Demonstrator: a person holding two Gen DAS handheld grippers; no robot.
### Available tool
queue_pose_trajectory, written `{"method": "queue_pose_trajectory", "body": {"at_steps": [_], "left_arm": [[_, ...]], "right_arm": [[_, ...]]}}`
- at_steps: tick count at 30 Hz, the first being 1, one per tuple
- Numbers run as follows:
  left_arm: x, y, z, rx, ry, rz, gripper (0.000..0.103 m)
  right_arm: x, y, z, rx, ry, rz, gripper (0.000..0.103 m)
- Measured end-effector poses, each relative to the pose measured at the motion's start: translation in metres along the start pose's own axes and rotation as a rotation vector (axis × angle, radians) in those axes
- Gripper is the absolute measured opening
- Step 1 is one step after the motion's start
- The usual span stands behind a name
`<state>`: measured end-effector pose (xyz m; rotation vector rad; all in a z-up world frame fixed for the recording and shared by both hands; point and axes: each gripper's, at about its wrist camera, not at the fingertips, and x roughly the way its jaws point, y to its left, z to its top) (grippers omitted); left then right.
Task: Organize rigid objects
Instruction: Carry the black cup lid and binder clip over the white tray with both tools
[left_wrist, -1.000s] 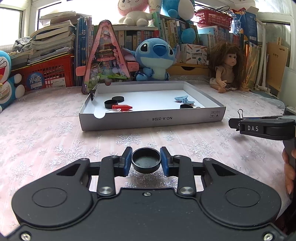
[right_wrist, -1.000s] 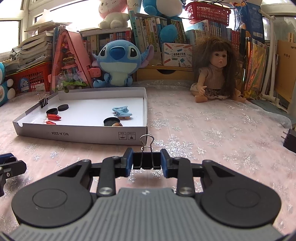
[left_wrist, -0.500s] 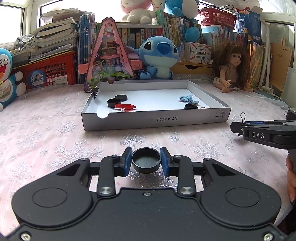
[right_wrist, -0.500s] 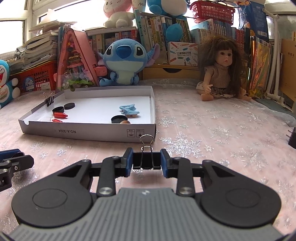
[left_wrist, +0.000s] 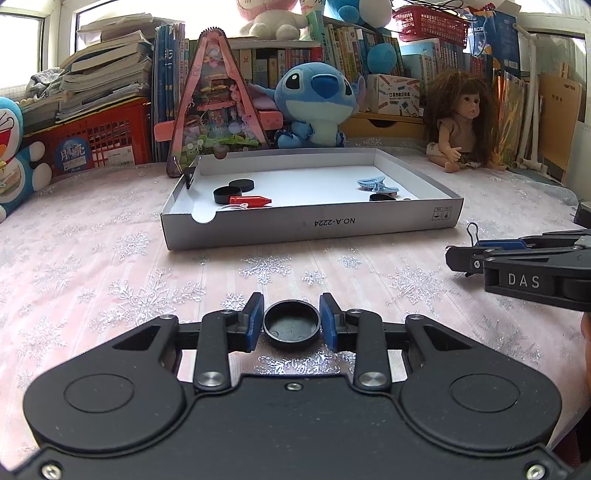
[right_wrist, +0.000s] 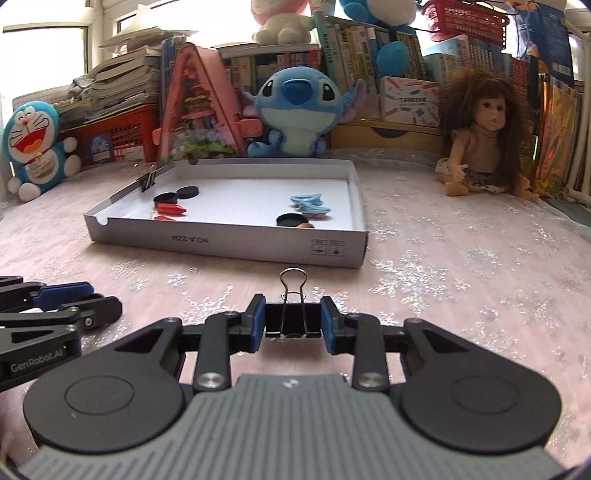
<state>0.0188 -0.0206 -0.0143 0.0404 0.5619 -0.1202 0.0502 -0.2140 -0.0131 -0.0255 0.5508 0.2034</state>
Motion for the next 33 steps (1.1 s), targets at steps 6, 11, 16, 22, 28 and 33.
{"method": "queue_pose_trajectory", "body": {"at_steps": [6, 11, 16, 22, 28, 33], "left_arm": [[-0.005, 0.000, -0.003, 0.004, -0.015, 0.016, 0.040], [-0.010, 0.000, -0.010, 0.023, -0.017, 0.003, 0.039], [-0.010, 0.001, -0.009, 0.015, -0.017, -0.008, 0.030], [-0.014, 0.005, 0.009, 0.000, -0.034, -0.021, 0.030], [-0.010, 0.017, 0.046, -0.038, -0.055, -0.026, 0.030], [-0.004, 0.029, 0.073, -0.069, -0.079, -0.018, 0.030]], "right_arm": [[0.003, 0.002, -0.003, -0.004, 0.014, 0.007, 0.045], [0.001, 0.001, -0.006, -0.027, 0.023, 0.010, 0.058], [0.001, 0.003, -0.006, -0.044, 0.034, 0.007, 0.036], [-0.002, 0.002, 0.001, -0.029, 0.023, 0.023, 0.036], [-0.003, -0.007, 0.025, 0.021, -0.018, 0.030, 0.036], [0.001, -0.019, 0.046, 0.062, -0.049, 0.032, 0.036]]}}
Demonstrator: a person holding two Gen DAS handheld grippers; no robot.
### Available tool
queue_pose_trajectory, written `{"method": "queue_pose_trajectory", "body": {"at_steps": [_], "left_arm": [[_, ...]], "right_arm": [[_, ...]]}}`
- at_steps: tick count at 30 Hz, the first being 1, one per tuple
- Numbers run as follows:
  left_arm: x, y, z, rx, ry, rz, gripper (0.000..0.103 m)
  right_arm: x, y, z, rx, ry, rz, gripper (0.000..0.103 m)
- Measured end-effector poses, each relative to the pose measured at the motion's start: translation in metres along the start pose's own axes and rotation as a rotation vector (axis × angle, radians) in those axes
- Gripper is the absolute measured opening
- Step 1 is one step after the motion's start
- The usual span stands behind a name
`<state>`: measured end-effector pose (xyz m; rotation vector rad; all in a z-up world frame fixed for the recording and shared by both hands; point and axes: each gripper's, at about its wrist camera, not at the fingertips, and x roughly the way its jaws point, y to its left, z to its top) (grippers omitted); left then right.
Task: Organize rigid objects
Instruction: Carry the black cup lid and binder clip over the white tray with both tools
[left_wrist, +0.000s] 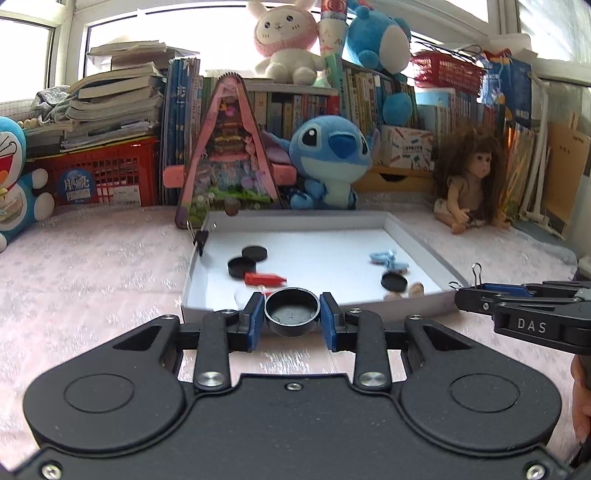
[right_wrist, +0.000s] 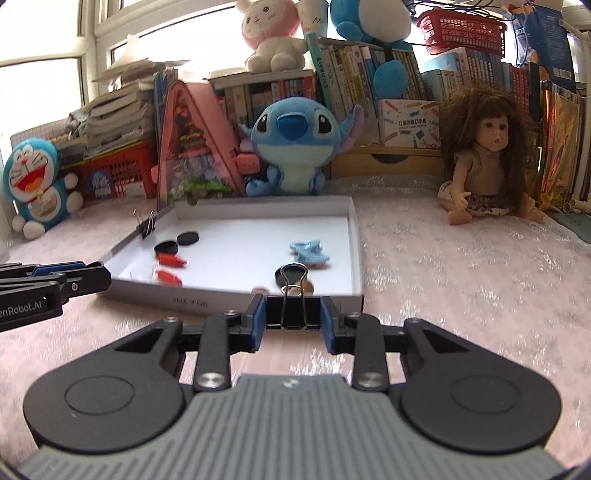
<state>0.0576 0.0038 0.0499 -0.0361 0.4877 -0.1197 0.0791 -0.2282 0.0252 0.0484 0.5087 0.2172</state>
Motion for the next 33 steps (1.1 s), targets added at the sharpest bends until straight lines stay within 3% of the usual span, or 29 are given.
{"method": "queue_pose_trajectory", "body": {"at_steps": [11, 20, 26, 33], "left_arm": [[0.031, 0.023, 0.040, -0.089, -0.017, 0.042, 0.030], [0.062, 0.038, 0.042, -0.125, 0.022, 0.062, 0.030], [0.076, 0.046, 0.048, -0.166, 0.030, 0.058, 0.030], [0.111, 0.049, 0.078, -0.182, 0.044, 0.028, 0.030]], "right_arm": [[0.025, -0.018, 0.032, 0.072, -0.006, -0.002, 0.036], [0.038, -0.024, 0.034, 0.098, 0.010, -0.001, 0.036], [0.049, -0.029, 0.037, 0.109, 0.023, 0.006, 0.036], [0.079, -0.039, 0.067, 0.166, 0.068, 0.049, 0.036]]}}
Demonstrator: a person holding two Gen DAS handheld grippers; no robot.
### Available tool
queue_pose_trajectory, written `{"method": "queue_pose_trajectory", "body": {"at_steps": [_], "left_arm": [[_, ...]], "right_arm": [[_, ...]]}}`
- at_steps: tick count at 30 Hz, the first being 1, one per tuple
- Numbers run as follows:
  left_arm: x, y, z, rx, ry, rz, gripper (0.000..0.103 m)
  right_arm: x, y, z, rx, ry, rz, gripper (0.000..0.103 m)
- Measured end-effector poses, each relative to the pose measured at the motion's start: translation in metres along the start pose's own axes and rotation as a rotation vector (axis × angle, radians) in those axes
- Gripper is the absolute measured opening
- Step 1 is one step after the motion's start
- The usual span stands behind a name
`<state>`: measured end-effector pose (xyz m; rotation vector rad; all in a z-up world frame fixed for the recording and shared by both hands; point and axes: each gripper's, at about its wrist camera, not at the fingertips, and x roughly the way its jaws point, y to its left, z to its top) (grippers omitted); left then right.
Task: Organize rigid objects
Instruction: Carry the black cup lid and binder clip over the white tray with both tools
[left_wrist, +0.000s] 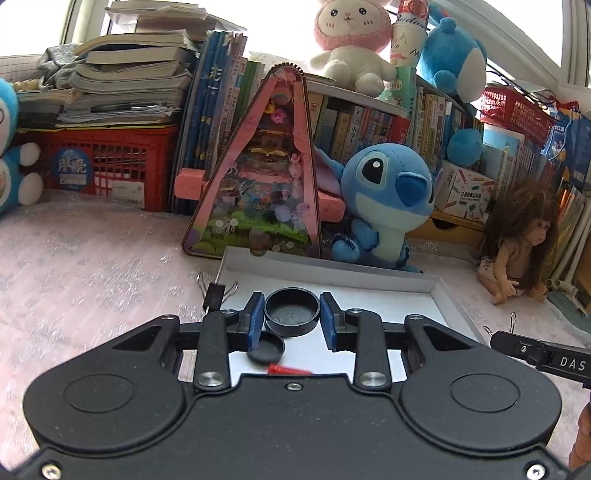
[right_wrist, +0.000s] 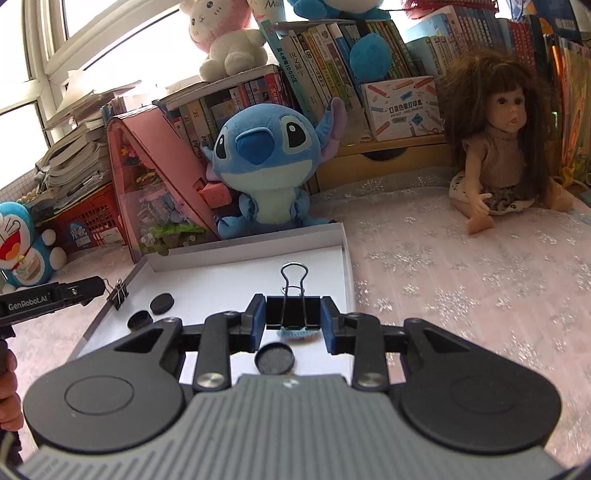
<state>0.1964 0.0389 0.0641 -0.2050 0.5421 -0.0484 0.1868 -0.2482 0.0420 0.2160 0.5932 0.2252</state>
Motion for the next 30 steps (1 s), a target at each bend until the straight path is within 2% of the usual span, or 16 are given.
{"method": "queue_pose_trajectory", "body": {"at_steps": [5, 14, 24, 30], "left_arm": [[0.033, 0.001, 0.019, -0.013, 0.070, 0.005, 0.030], [0.084, 0.007, 0.020, 0.014, 0.138, 0.057, 0.030], [0.106, -0.003, 0.004, 0.115, 0.122, 0.086, 0.030], [0.110, -0.004, 0.000, 0.132, 0.127, 0.090, 0.030]], "right_arm": [[0.021, -0.005, 0.018, 0.050, 0.037, 0.019, 0.036], [0.055, -0.005, 0.025, 0.041, 0.086, 0.015, 0.036], [0.086, -0.006, 0.020, 0.034, 0.075, 0.005, 0.036], [0.096, 0.004, 0.012, -0.025, 0.058, -0.014, 0.036]]}}
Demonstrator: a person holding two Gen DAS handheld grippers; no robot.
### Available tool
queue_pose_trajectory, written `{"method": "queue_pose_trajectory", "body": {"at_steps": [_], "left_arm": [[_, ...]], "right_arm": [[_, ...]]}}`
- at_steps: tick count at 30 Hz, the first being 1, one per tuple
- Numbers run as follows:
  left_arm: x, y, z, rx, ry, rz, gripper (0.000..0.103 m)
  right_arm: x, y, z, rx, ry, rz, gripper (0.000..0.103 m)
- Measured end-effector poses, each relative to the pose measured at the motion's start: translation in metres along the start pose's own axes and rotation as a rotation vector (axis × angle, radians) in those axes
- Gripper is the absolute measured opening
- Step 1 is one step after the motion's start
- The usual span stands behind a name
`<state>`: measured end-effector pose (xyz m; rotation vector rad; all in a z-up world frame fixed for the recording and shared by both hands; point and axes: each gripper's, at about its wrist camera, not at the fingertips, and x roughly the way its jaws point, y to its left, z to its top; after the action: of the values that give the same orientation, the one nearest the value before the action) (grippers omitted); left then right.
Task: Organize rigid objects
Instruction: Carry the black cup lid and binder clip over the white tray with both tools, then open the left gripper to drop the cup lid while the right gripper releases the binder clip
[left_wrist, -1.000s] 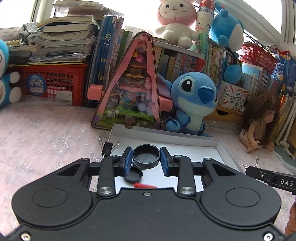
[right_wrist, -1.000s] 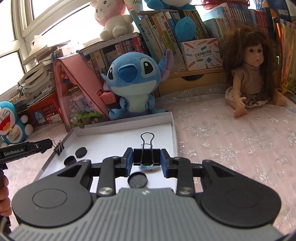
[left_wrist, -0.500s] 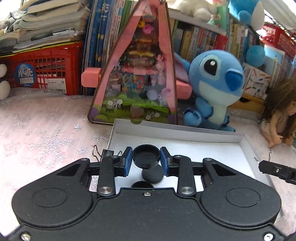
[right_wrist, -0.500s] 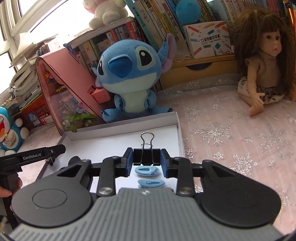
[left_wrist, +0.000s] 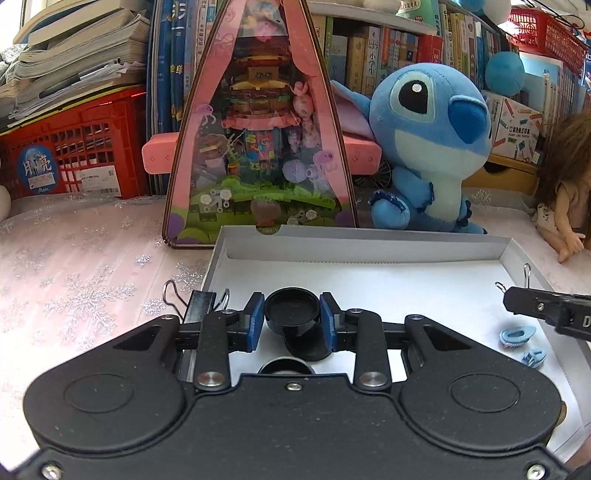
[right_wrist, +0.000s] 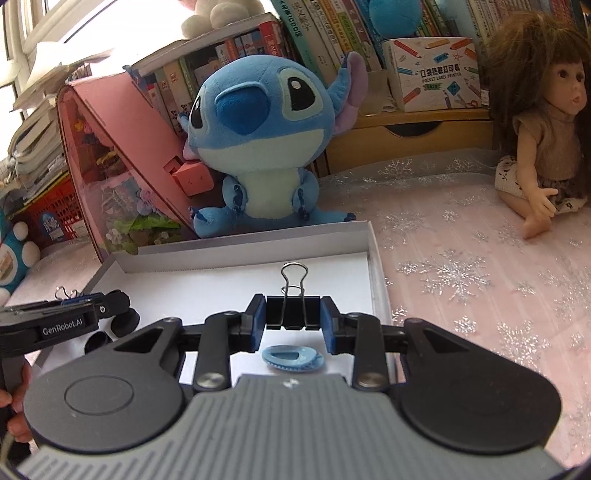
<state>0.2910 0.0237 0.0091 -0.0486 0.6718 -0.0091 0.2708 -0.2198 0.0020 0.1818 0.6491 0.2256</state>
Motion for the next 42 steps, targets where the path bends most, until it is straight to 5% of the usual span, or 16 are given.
{"method": "queue_pose_trajectory", "body": {"at_steps": [30, 33, 35, 42], "left_arm": [[0.005, 0.001, -0.001, -0.005, 0.014, -0.001, 0.031], [0.004, 0.002, -0.002, -0.018, 0.021, 0.000, 0.040], [0.002, 0.003, -0.002, -0.028, 0.024, 0.003, 0.046], [-0.016, 0.002, -0.003, -0.037, -0.008, -0.010, 0.063]], "right_arm": [[0.013, 0.012, -0.005, -0.088, 0.039, -0.068, 0.040], [0.012, 0.011, -0.005, -0.076, 0.036, -0.067, 0.041], [0.009, 0.009, -0.005, -0.056, 0.025, -0.063, 0.056], [-0.009, 0.012, -0.007, -0.056, -0.022, -0.070, 0.066]]}}
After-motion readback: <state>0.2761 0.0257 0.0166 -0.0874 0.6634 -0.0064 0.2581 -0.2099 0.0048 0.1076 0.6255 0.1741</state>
